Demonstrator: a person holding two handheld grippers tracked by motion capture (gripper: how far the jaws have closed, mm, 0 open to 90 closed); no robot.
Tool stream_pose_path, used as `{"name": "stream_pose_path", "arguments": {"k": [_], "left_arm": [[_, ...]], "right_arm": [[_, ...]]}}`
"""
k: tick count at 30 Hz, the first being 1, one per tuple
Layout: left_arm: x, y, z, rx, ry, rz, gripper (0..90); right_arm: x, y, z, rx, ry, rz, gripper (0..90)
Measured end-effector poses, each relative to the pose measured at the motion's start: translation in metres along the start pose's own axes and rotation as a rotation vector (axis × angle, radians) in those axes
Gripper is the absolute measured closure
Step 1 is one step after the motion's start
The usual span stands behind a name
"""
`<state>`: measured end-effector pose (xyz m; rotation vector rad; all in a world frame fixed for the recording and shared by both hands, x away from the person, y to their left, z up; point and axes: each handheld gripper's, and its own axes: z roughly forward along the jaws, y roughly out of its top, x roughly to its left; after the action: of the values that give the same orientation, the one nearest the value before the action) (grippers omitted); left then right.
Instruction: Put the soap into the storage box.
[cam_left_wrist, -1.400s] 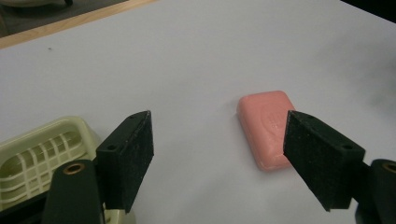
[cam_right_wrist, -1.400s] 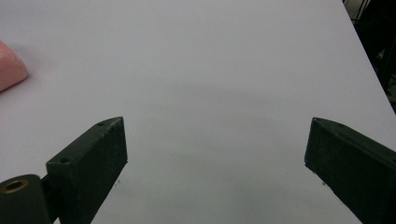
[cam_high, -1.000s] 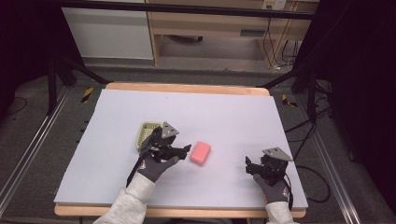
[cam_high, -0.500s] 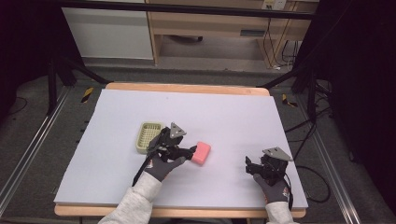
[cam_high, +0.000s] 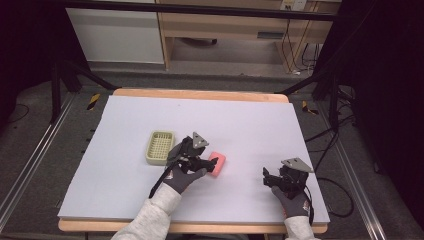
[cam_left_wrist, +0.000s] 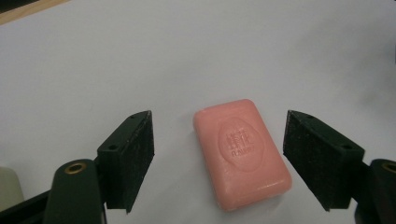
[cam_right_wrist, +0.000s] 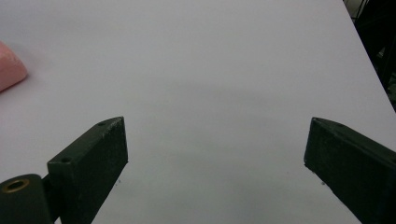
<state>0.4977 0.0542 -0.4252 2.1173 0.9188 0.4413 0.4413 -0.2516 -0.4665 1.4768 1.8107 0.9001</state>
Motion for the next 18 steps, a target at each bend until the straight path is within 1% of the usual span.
{"name": "stream_pose_path", "arguments": {"k": [5, 9, 11, 15, 18], "left_arm": [[-0.002, 0.001, 0.008, 0.017, 0.007, 0.007, 23.6], [-0.005, 0.002, 0.013, 0.027, 0.006, 0.005, 22.9], [-0.007, 0.003, 0.015, 0.031, 0.007, 0.013, 22.7], [-0.01, 0.004, 0.02, 0.041, 0.005, 0.016, 22.3], [-0.012, 0.004, 0.025, 0.051, 0.006, 0.019, 22.3]], "right_arm": [[0.0, 0.0, 0.001, 0.004, 0.001, -0.005, 6.5], [0.0, 0.0, 0.001, 0.004, -0.002, -0.011, 6.5], [0.0, 0.0, 0.001, 0.004, -0.003, -0.011, 6.4], [0.0, 0.0, 0.001, 0.005, -0.001, -0.007, 6.4], [0.0, 0.0, 0.001, 0.004, -0.004, -0.013, 6.4]]}}
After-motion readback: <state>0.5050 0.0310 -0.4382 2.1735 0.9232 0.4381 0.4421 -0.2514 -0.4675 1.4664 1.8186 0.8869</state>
